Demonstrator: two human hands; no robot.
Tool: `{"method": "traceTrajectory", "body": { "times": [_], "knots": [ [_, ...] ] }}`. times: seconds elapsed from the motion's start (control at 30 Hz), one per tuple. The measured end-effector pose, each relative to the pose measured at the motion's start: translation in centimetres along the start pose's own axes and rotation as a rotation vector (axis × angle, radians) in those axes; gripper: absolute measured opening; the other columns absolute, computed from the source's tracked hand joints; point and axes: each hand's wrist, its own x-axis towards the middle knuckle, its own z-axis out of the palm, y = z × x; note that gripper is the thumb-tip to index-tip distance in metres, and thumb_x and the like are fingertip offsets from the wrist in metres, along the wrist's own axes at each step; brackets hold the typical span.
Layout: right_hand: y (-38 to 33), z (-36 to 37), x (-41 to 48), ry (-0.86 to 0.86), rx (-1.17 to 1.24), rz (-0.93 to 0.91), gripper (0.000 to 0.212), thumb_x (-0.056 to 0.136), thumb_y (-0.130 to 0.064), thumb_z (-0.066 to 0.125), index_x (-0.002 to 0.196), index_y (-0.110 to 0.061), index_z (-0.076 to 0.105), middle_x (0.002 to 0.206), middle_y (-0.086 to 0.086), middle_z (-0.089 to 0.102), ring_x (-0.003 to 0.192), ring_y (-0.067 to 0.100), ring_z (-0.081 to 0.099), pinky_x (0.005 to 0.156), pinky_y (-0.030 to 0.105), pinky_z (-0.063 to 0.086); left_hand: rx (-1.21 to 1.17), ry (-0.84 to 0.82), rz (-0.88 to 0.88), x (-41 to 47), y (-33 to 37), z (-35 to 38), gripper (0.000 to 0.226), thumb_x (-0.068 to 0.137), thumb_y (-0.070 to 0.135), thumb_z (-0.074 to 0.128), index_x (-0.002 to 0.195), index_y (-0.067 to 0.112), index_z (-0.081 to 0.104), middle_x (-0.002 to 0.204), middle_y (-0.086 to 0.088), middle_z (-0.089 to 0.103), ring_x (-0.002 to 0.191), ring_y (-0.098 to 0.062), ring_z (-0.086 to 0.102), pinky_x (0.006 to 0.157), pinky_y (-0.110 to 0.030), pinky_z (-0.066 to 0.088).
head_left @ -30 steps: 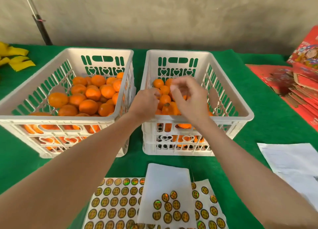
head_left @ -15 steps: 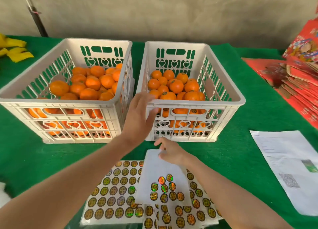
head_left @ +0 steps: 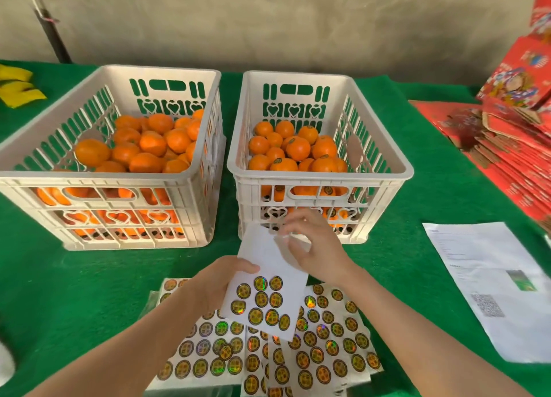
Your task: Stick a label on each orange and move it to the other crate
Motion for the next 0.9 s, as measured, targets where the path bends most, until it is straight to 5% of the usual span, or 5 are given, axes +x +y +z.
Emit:
{"method": "traceTrajectory", "body": {
  "times": [0.23, 0.37, 0.57, 0.77, 0.9],
  "knots": [
    [0.0, 0.8, -3.6, -0.158, 0.048, 0.009, 0.005, 0.078, -0.005, 0.072, 0.083, -0.005, 0.072, 0.088, 0.007, 0.062, 0.09, 0.01, 0.047, 0.086, 0.014, 0.033, -0.048, -0.024, -0.031, 0.4, 0.0, 0.6, 0.043, 0.065, 0.017, 0.065, 0.105, 0.002, 0.065, 0.099, -0.024, 0.07, 0.076, -0.036, 0.07, 0.066, -0.039, 0.057],
    [0.1, 0.5, -3.8, -0.183, 0.083, 0.045, 0.004, 0.082, 0.0, 0.065, 0.08, -0.004, 0.064, 0.085, -0.003, 0.056, 0.085, -0.003, 0.042, 0.085, 0.008, 0.031, 0.046, -0.027, -0.029, 0.5, -0.1, 0.8, 0.036, 0.076, 0.013, 0.061, 0.109, 0.0, 0.065, 0.104, -0.024, 0.069, 0.085, -0.036, 0.068, 0.079, -0.043, 0.055],
    [0.2, 0.0, -3.2, -0.13, 0.14, 0.163, 0.008, 0.085, 0.002, 0.06, 0.083, -0.005, 0.06, 0.083, 0.007, 0.061, 0.08, 0.017, 0.054, 0.076, 0.036, 0.046, 0.253, -0.047, 0.031, 1.3, -0.7, 0.3, 0.025, 0.086, 0.005, 0.061, 0.111, 0.0, 0.065, 0.103, -0.019, 0.071, 0.097, -0.038, 0.067, 0.081, -0.041, 0.055],
    [-2.9, -0.3, 0.9, -0.001, 0.251, 0.066, 0.011, 0.086, -0.003, 0.059, 0.081, -0.012, 0.058, 0.077, 0.004, 0.059, 0.072, 0.014, 0.054, 0.065, 0.032, 0.047, 1.035, 0.482, 0.389, -1.2, 0.4, 0.8, 0.066, 0.078, 0.038, 0.071, 0.135, 0.021, 0.043, 0.114, 0.009, 0.057, 0.102, -0.008, 0.055, 0.085, -0.019, 0.045],
    [-6.9, 0.4, 6.3, 0.225, 0.363, -0.062, 0.014, 0.09, -0.016, 0.056, 0.098, -0.025, 0.051, 0.084, -0.01, 0.058, 0.077, 0.008, 0.057, 0.066, 0.021, 0.048, 0.83, 0.524, 0.85, -6.1, 3.7, -0.8, 0.006, 0.087, 0.024, 0.066, 0.09, 0.029, 0.066, 0.065, 0.018, 0.061, 0.059, 0.003, 0.053, 0.054, -0.01, 0.039]
  ]
}}
